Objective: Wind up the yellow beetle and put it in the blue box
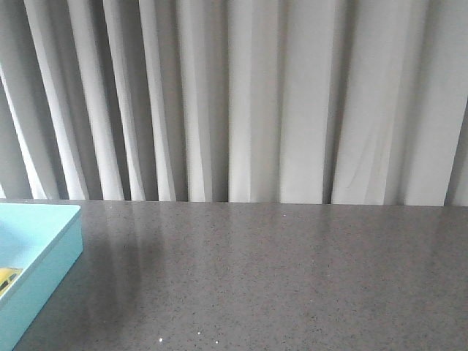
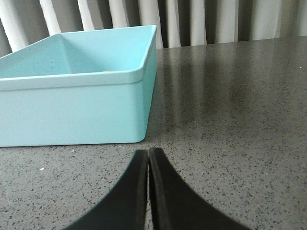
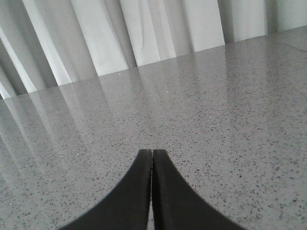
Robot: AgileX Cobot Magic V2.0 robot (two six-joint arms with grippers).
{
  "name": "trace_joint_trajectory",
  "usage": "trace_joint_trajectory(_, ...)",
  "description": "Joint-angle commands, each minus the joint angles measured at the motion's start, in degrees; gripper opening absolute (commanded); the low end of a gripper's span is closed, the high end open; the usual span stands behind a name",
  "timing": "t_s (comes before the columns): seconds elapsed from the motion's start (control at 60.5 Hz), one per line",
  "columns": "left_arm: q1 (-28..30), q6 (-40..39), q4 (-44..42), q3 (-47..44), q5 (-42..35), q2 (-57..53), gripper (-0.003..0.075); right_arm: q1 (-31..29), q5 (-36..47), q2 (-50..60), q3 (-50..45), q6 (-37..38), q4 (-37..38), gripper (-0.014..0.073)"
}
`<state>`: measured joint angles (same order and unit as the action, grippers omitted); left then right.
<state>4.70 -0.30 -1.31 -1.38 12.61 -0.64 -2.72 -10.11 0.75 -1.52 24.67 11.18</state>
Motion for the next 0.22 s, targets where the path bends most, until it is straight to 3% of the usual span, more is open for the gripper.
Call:
trace_joint_trajectory(0.0, -0.24, -0.51, 0.17, 0.52, -4.61, -0.33, -0.0006, -0.29, 4.34, 0.43, -0.26, -0.02, 0.37, -0.0006)
trace_joint_trajectory(0.198, -0.24, -0.51, 0.17, 0.52, -4.61, -0.33, -0.0006, -0.29, 4.34, 0.43, -0.26, -0.02, 0.37, -0.0006)
